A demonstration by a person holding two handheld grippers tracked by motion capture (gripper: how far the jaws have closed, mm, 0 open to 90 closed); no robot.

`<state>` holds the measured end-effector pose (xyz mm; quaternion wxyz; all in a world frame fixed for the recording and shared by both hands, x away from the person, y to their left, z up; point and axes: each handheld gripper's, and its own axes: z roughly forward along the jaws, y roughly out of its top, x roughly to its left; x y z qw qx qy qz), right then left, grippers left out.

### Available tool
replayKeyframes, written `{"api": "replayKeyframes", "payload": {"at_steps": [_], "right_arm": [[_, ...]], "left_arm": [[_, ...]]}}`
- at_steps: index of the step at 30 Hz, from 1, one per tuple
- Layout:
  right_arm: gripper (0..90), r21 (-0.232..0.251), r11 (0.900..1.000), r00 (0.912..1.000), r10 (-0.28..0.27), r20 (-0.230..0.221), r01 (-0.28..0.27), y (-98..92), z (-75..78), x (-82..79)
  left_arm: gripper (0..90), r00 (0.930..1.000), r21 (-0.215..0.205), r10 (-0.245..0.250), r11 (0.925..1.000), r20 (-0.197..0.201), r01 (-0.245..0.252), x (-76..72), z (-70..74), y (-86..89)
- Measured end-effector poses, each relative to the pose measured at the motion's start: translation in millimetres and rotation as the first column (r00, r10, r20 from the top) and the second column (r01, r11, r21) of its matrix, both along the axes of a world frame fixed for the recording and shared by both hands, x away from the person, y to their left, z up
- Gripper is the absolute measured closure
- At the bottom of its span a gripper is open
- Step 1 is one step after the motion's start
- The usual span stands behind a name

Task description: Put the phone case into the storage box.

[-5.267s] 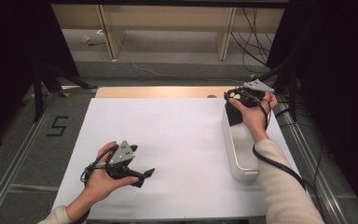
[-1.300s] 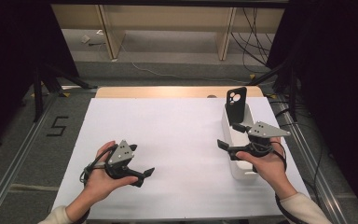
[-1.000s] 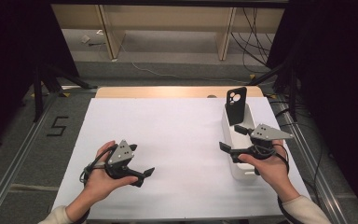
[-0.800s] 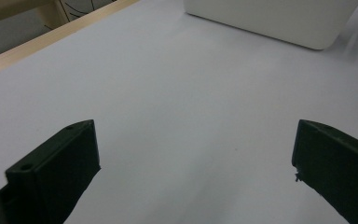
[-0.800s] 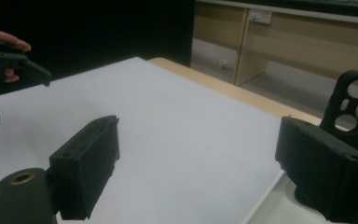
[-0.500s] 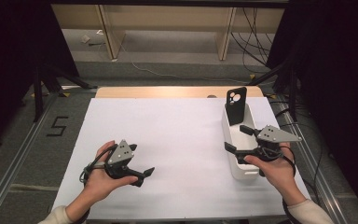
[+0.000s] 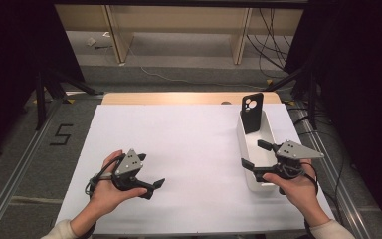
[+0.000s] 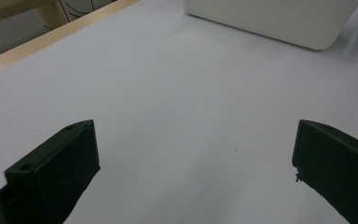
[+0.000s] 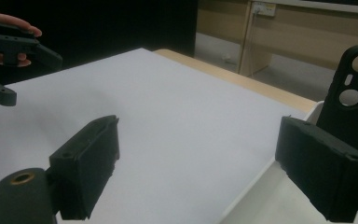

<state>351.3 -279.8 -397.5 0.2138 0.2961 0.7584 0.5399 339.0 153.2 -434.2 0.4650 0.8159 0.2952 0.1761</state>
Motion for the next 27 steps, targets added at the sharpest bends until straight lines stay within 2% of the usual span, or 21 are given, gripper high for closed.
{"api": "replayKeyframes", "payload": {"at_steps": [16,27], "right_arm": [[14.7,-0.007,1.000,0.9999,0.013,0.003,-0.013,0.4,-4.1,-8.1],[14.7,-0.005,1.000,0.9999,0.009,0.010,-0.009,0.0,-5.1,-7.9]], "left_arm": [[0.2,1.0000,0.003,-0.002,1.0000,0.001,0.002,-0.1,0.0,0.0],[0.2,1.0000,0.002,-0.002,1.0000,0.001,0.002,0.3,0.2,-0.1]]}}
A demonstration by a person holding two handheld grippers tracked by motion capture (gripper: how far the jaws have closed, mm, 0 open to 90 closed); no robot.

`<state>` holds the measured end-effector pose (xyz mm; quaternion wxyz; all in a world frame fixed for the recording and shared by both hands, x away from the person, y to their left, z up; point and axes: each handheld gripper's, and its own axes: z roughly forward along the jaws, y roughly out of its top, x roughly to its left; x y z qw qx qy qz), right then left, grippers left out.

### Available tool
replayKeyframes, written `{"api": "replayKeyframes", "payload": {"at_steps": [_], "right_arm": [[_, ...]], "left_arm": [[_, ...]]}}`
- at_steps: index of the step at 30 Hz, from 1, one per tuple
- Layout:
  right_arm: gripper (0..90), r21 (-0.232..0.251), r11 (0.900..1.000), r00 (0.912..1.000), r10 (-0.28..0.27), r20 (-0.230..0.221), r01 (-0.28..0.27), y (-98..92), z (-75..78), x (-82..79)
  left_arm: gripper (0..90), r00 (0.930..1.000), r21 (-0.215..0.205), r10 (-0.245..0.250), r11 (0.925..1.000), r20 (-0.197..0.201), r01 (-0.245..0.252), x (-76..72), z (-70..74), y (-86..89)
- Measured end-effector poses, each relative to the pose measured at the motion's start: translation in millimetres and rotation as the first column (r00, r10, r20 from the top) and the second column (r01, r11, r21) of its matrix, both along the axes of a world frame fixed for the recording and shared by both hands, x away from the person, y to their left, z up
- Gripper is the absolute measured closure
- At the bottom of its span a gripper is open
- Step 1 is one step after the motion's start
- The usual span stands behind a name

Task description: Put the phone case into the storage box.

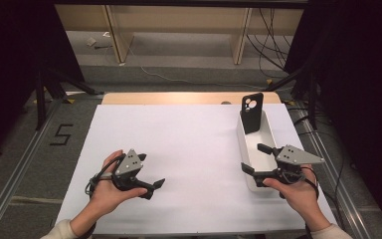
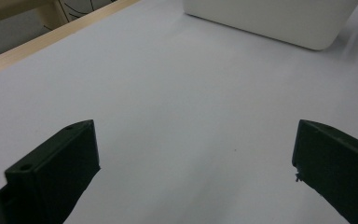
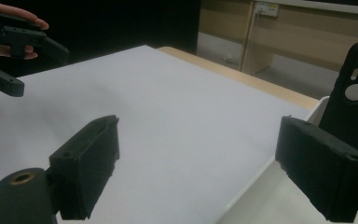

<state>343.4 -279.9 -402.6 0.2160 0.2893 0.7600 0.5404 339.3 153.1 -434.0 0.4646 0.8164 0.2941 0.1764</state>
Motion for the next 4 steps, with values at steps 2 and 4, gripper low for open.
{"api": "replayKeyframes", "payload": {"at_steps": [2,4], "right_arm": [[14.7,0.000,1.000,1.0000,0.001,-0.001,-0.001,-0.1,0.1,0.1],[14.6,0.003,1.000,1.0000,-0.003,0.000,0.003,-0.3,-0.1,0.5]], "left_arm": [[0.1,1.0000,-0.002,-0.001,1.0000,-0.002,0.001,0.3,0.0,0.0],[0.2,1.0000,-0.003,-0.001,1.0000,-0.002,0.001,0.6,-0.1,-0.1]]}}
